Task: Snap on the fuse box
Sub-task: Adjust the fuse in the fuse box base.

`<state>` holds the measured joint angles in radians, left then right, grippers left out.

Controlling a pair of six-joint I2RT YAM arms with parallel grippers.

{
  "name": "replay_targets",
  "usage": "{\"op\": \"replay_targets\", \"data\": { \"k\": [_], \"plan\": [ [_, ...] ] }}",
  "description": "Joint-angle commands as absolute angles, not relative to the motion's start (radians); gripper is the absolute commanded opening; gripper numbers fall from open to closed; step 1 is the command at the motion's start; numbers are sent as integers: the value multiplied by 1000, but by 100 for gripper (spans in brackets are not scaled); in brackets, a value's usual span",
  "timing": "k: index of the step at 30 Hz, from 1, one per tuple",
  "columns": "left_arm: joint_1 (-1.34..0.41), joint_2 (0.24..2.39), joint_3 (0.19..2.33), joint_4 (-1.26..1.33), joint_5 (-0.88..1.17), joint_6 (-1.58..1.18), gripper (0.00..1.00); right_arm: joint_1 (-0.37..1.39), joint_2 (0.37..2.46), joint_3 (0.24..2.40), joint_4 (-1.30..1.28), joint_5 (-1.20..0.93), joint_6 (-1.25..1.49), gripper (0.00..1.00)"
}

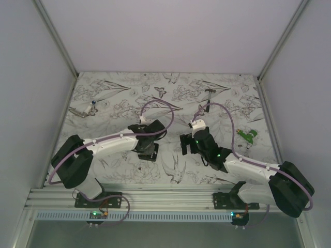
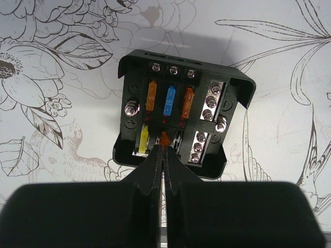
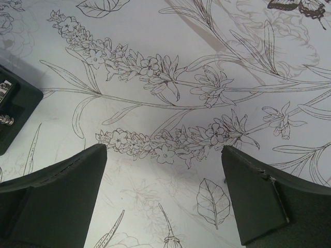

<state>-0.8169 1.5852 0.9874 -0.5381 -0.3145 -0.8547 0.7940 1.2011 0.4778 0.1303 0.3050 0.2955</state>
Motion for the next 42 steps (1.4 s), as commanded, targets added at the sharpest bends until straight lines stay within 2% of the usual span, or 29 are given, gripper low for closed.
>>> {"op": "replay_targets", "data": {
  "k": [1, 27, 35, 40, 42],
  "plan": [
    [-779, 1708, 900, -599, -253, -854, 0, 788, 1189, 479, 159, 309, 295, 99],
    [-605, 1668, 861, -541, -211, -732, 0, 788, 1163, 470, 151, 307, 300, 99],
    [-606, 1647, 806, -529, -156, -774, 0, 787, 1170, 472, 156, 302, 300, 99],
    [-641, 1586, 856, -531, -142, -773, 0, 788, 1173, 472, 162, 294, 298, 99],
    [-656, 1566, 901, -530, -134, -763, 5, 788, 1173, 471, 163, 294, 299, 99]
  ]
}}
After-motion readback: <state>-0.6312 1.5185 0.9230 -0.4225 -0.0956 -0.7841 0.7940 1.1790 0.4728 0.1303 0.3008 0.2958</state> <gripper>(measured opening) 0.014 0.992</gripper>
